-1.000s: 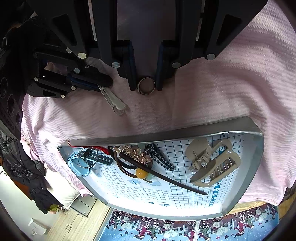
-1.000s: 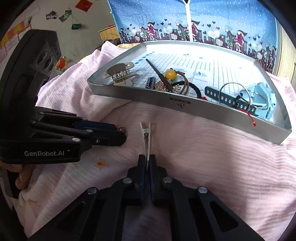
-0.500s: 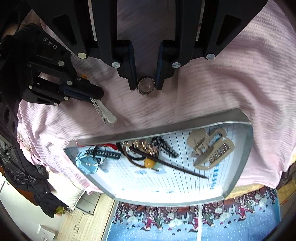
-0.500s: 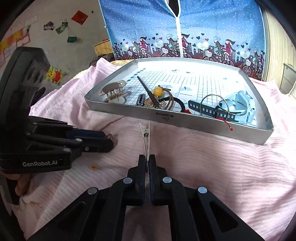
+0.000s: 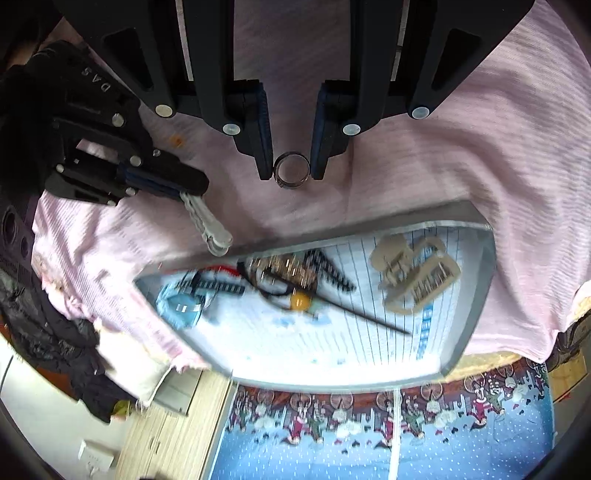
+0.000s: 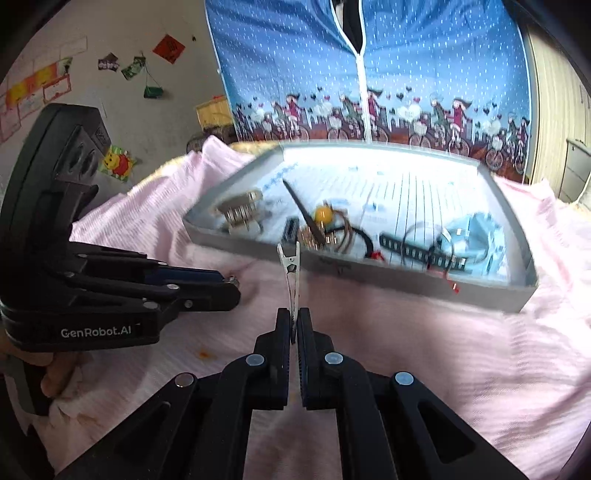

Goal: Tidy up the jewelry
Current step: 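Carry the clip and ring into the tray and open both tools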

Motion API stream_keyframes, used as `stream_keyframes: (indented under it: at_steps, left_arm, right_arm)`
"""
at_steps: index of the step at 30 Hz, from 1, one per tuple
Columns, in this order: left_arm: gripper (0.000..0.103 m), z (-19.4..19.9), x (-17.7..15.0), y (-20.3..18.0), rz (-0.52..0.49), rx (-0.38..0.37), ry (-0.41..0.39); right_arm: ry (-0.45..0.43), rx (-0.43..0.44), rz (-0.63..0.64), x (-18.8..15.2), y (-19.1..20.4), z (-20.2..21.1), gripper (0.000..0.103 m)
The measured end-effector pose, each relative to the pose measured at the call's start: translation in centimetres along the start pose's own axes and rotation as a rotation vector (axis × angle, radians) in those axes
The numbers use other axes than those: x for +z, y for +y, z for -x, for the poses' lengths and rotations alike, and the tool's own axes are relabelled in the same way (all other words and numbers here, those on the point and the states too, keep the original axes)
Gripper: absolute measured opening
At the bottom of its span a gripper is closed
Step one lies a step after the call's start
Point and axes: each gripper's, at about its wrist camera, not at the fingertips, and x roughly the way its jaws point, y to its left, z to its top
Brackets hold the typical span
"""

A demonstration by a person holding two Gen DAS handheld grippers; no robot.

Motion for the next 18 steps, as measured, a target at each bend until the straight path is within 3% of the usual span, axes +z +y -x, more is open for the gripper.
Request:
stream_keyframes:
  at_steps: [6, 11, 15, 18]
  left_arm:
    - [0.017, 3.1, 0.7, 0.4, 0.066, -0.009, -0.193]
    - [0.017, 4.1, 1.8, 0.9, 0.154, 0.039, -0.318]
    - [0.017, 2.5, 3.3, 1.9, 0.225, 0.027, -0.328]
    - [0.017, 1.1, 3.9, 3.3, 0.277, -0.012, -0.290]
  right_arm:
    - [-0.078, -0.025, -0.002, 1.3, 0.1, 1.3, 0.004]
    - [-0.118, -0.075, -0.034, 2.6, -0.7, 0.8, 0.004]
    - [-0.120, -0.112, -0.036, 3.5, -1.6, 0.1, 0.004]
    - [-0.117, -0.111, -0.067, 4.1, -2.6, -0.5, 0.004]
